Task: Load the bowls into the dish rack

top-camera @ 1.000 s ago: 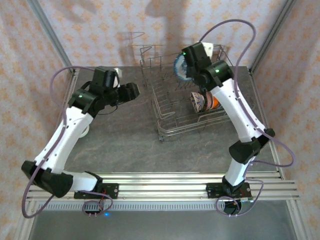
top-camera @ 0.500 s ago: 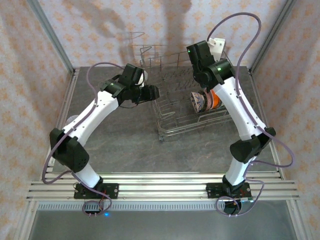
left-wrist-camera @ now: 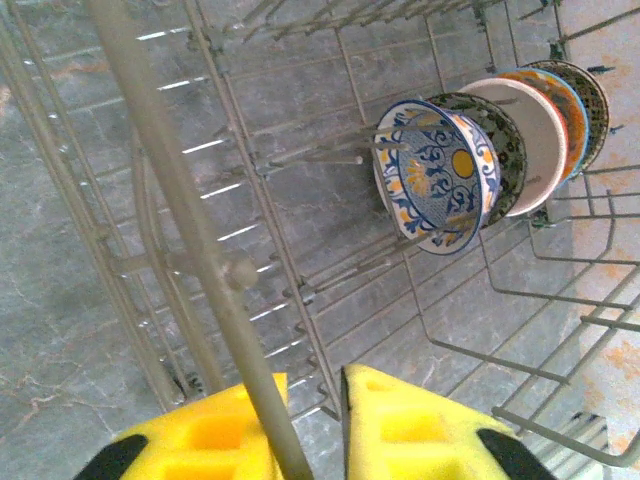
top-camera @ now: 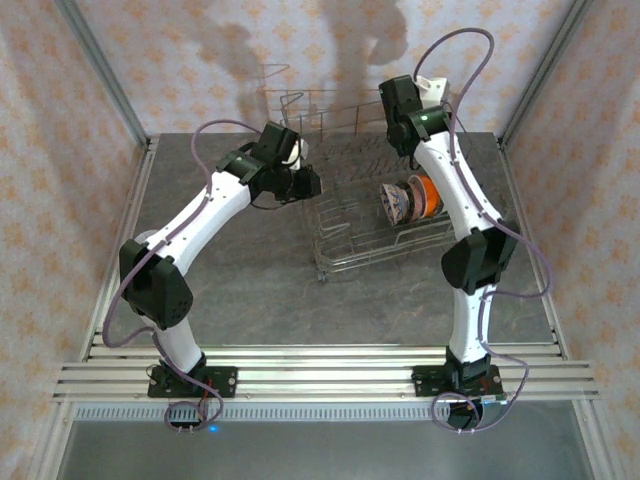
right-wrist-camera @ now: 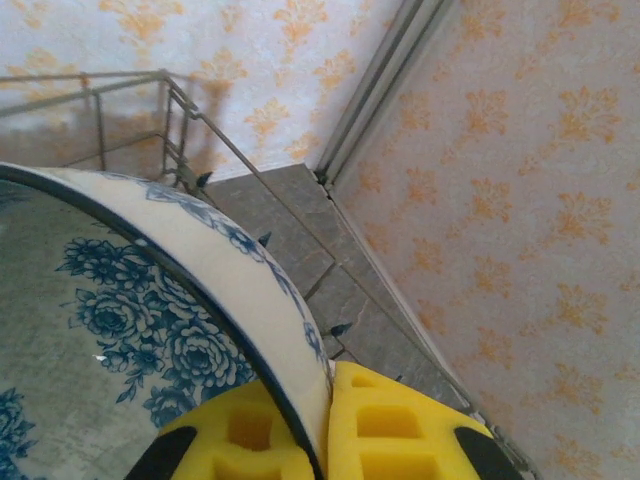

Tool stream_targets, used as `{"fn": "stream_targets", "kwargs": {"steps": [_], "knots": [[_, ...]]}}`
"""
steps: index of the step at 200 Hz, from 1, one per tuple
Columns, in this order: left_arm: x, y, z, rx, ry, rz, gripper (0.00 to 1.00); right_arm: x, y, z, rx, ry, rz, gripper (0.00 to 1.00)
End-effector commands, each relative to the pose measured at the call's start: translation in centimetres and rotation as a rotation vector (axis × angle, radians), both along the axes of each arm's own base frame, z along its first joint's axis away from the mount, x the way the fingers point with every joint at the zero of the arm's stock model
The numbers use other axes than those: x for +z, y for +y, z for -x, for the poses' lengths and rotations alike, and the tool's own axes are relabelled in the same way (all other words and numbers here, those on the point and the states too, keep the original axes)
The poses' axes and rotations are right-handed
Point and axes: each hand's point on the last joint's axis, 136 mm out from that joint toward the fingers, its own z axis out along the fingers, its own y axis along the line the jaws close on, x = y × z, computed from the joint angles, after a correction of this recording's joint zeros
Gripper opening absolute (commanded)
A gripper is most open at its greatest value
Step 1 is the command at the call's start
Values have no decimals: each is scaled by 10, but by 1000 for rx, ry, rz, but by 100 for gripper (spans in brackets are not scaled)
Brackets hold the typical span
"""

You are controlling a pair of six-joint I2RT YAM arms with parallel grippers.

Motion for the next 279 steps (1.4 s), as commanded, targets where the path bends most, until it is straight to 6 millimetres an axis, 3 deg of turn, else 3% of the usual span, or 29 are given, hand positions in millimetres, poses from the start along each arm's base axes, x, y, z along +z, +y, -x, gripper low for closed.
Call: {"fn": "stream_targets", "kwargs": {"steps": [1,37,75,120,156,181,208,232,279], "knots": [[4,10,-6,-4,-38,-57,12,19,-7,-11,-17,-64,34,0],[15,24,-3,22,-66,-76,6,5,-25,-19,-65,-22,97,0],[13,44,6,58,-57,-76,3,-7,-49,-22,-146,39,155,0],[14,75,16,120,-64,-61,0,-9,-55,-16,-213,12,167,0],[24,78,27,117,-89,-26,0,-17,-56,-12,-241,16,155,0],[30,75,31,102,-99,0,6,-23,-52,-17,-244,13,166,0],[38,74,31,106,-131,25,31,-29,-43,-25,-249,5,213,0],[46,74,30,119,-157,36,42,-35,-38,-32,-260,-10,221,0],[47,98,29,166,-161,-98,50,-52,-26,-44,-256,-20,226,0]]}}
